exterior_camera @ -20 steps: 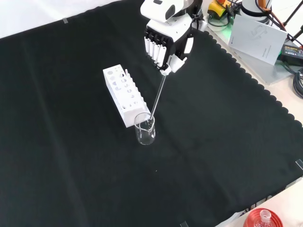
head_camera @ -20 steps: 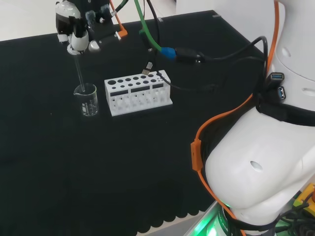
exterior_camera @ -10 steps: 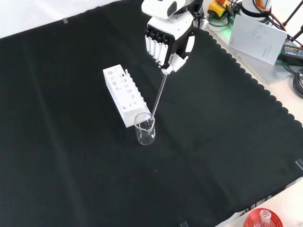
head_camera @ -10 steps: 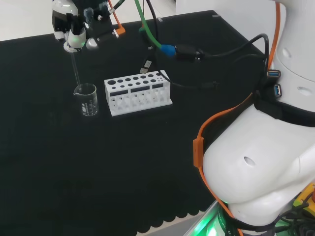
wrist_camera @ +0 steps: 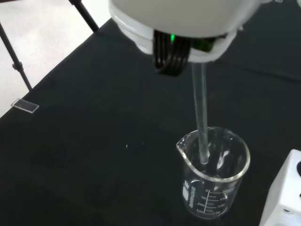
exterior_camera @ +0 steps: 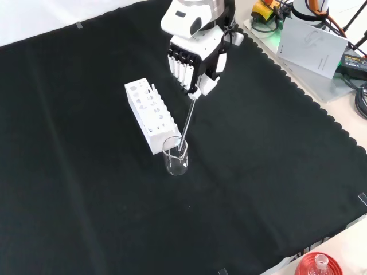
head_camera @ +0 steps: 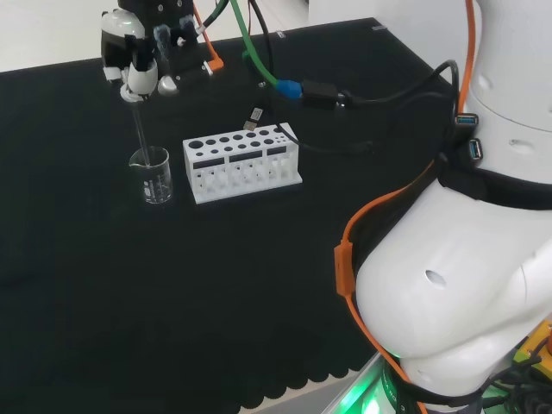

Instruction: Stir in the beaker to the left of the white test tube rack with the glass rod.

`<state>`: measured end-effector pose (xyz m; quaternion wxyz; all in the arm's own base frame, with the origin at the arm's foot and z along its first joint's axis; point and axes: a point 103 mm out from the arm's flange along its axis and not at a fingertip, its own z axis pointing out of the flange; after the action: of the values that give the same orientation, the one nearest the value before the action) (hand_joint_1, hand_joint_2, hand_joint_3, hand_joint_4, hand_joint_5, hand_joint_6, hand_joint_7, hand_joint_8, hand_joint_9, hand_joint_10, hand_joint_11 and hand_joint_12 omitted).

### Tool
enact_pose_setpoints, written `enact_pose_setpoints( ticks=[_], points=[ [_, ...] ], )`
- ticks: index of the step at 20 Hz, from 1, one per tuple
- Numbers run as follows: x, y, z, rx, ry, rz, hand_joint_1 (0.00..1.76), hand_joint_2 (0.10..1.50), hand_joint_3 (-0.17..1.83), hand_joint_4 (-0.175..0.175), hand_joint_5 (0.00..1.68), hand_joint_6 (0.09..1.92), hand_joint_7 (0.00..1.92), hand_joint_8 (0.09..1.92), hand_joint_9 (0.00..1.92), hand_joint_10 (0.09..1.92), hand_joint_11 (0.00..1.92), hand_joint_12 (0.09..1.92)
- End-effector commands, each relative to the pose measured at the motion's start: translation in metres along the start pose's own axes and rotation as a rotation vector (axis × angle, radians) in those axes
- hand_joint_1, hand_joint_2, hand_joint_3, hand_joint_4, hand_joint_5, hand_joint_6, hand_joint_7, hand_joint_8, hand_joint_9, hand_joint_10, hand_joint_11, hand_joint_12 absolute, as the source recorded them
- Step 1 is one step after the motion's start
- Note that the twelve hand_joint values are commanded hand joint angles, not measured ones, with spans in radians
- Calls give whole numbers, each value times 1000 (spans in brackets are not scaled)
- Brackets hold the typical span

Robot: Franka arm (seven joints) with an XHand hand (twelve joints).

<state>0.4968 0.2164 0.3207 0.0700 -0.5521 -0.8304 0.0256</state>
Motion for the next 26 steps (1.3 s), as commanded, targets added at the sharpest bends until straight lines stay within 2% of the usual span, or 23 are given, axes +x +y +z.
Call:
enact_pose_setpoints(
  ticks=[1,7,15,20,22,26],
  points=[
    [-10,9,10,23,3,-13,1437,604,788,-175,1055,798,1273,793,1301,947,1424,794],
    [-22,13,21,43,4,-7,1437,602,790,-175,1056,798,1274,792,1302,947,1424,794],
    [-26,28,40,69,18,-19,1437,600,793,-175,1058,798,1275,790,1303,946,1425,796],
    [-22,38,40,74,11,-35,1437,599,794,-175,1058,798,1276,790,1303,946,1425,797],
    [-31,27,31,59,26,-37,1437,599,794,-175,1058,799,1276,790,1303,945,1425,797],
    [-33,29,31,53,20,-35,1438,599,795,-175,1058,798,1276,790,1303,945,1425,797]
  ],
)
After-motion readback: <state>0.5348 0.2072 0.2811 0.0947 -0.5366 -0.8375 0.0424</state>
